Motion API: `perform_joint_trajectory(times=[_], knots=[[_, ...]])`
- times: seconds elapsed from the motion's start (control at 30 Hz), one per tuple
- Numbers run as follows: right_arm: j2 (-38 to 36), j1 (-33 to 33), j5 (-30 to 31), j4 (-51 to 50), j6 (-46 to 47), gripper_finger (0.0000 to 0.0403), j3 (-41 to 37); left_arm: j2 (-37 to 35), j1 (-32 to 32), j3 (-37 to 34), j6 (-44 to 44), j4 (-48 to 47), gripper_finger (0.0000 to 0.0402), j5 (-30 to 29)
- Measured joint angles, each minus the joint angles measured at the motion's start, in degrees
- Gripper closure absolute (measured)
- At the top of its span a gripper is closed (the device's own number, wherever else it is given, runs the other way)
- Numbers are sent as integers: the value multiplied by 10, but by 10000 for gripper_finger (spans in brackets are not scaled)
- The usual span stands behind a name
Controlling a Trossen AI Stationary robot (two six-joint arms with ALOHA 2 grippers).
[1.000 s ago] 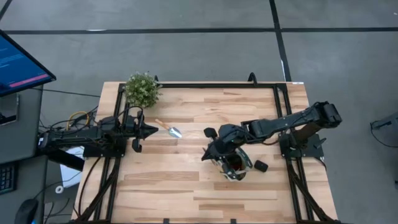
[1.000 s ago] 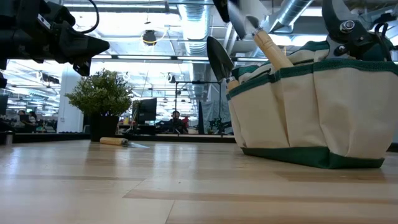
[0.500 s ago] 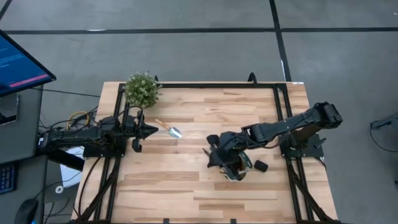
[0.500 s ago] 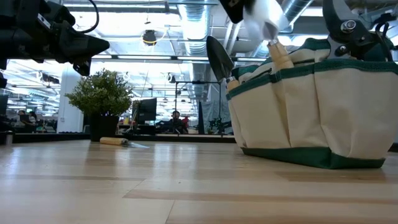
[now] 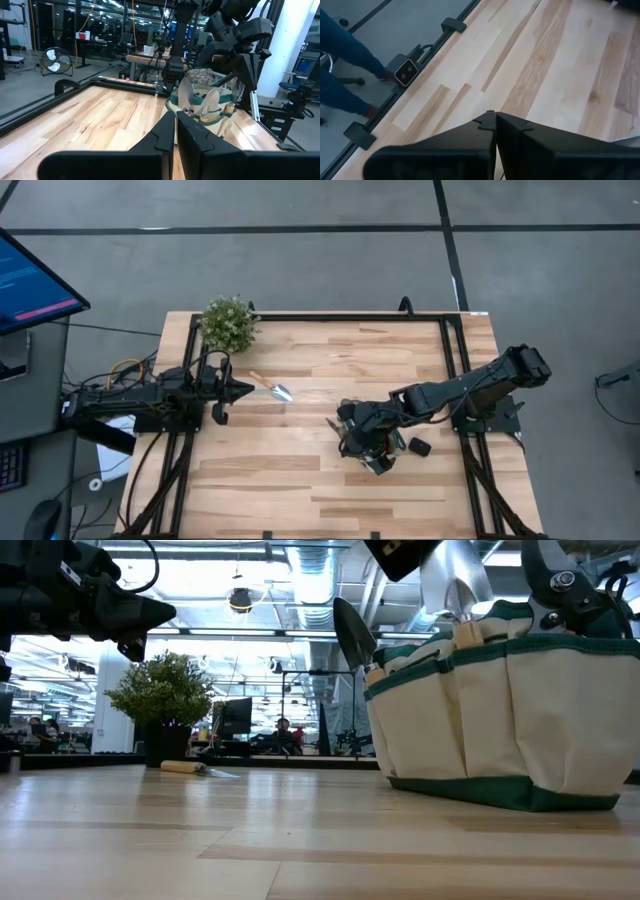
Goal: Pick & Place Garden tools in Gardening bag
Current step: Put the brown trowel into the gardening bag
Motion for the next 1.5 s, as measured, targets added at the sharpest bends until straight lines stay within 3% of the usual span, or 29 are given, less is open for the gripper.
perform_joint_trajectory(times=[0.37, 0.47, 0.7, 0.8, 1.07, 1.3, 1.5], knots=[[-20, 0, 23, -22, -4, 403, 23, 0, 0, 0, 0, 0, 384, 0], [-43, 0, 67, -15, -6, 403, 62, 0, 0, 0, 0, 0, 384, 0], [-46, -28, 232, -30, -6, 403, 170, 0, 0, 0, 0, 0, 384, 0], [-28, -62, 256, -42, -6, 394, 210, 0, 0, 0, 0, 1, 384, 0], [52, -173, 250, -70, -6, 293, 272, 0, 0, 0, 0, 4, 384, 0], [155, -228, 185, -69, 17, 182, 309, 0, 0, 0, 0, 6, 384, 0], [276, -250, 174, -74, 37, 149, 391, 3, 0, 0, 0, 9, 384, 0]])
